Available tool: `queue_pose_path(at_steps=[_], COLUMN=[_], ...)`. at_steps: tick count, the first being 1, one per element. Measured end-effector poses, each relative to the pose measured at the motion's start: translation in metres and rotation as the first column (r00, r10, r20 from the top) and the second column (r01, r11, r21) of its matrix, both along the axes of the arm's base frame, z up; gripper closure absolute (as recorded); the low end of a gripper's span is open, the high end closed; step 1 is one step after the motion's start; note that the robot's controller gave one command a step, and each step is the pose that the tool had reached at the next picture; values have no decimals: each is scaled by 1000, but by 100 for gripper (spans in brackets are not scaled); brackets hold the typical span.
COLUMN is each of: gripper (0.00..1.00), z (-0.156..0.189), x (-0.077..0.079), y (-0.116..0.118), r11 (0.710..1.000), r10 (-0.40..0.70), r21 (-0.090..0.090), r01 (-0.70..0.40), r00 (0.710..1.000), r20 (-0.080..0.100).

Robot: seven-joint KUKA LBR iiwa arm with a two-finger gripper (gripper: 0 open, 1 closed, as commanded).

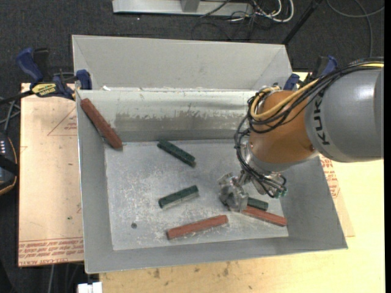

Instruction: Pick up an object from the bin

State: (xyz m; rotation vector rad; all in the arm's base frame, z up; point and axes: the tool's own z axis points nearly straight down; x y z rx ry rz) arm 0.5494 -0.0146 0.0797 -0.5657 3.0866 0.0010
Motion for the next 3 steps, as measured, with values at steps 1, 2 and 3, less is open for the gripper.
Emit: queue_pose_path(at_steps=[1, 2, 3], gripper=[0, 0, 0], z=[-1, -1, 4], x=[0, 0, -5], y=[0, 1, -10], r11=[1000, 1000, 996], r10=[0, 1, -85], r21=[1, 1, 3], r01=[0, -1, 85], r00=[1000, 1000, 996], r20=[0, -1, -3])
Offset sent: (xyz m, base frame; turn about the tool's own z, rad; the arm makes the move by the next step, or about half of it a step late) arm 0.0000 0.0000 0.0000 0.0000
